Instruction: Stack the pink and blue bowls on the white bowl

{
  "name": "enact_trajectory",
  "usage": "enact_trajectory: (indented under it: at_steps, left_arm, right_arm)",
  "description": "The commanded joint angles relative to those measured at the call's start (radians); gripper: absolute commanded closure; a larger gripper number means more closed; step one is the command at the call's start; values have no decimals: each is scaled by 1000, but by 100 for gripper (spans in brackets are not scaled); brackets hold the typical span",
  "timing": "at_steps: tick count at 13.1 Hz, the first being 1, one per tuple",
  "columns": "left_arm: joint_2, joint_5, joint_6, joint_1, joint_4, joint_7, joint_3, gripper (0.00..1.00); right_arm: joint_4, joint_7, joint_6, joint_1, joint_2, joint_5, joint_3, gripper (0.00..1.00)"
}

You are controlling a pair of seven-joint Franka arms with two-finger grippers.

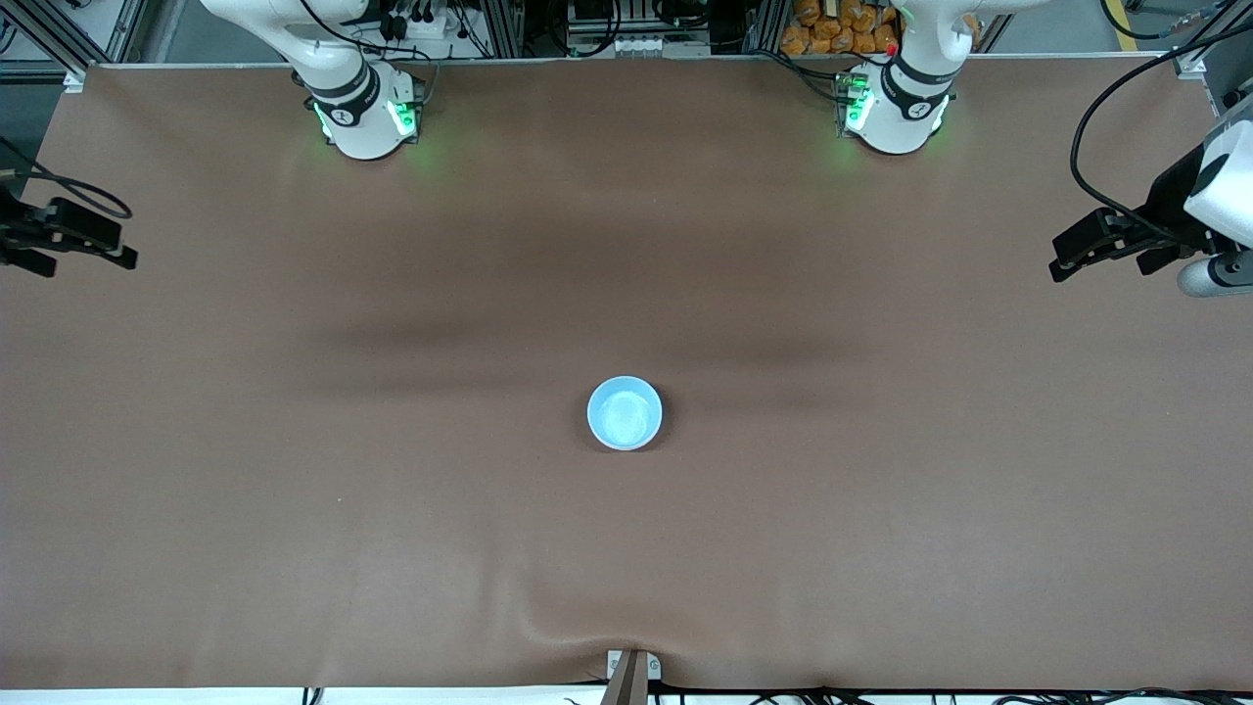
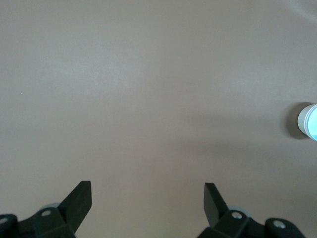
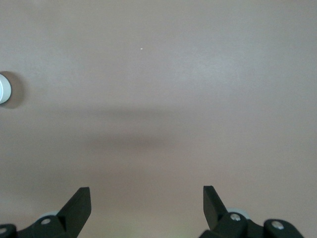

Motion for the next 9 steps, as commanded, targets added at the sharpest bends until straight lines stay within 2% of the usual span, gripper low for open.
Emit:
enact_trajectory:
  at_steps: [1, 9]
  left_arm:
    - [7, -7, -21, 0, 23, 20, 0, 0]
    - [7, -8, -25, 0, 23, 19, 0, 0]
  right_arm:
    - [4, -17, -2, -9, -14, -23, 11, 0]
    - [27, -83, -5, -2, -11, -45, 14, 0]
